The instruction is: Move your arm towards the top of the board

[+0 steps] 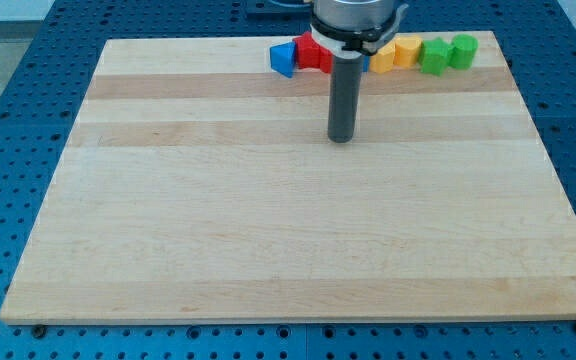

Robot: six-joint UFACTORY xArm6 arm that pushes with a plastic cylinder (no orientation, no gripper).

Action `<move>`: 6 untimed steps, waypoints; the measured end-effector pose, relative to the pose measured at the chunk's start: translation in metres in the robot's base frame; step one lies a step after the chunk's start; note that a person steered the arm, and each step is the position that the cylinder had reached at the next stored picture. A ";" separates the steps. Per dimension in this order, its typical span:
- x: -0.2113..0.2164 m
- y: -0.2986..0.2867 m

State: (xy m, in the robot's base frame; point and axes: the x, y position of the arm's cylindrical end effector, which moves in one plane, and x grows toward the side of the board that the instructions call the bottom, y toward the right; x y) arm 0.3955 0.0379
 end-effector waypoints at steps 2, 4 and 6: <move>-0.001 -0.159; -0.128 -0.219; -0.203 -0.185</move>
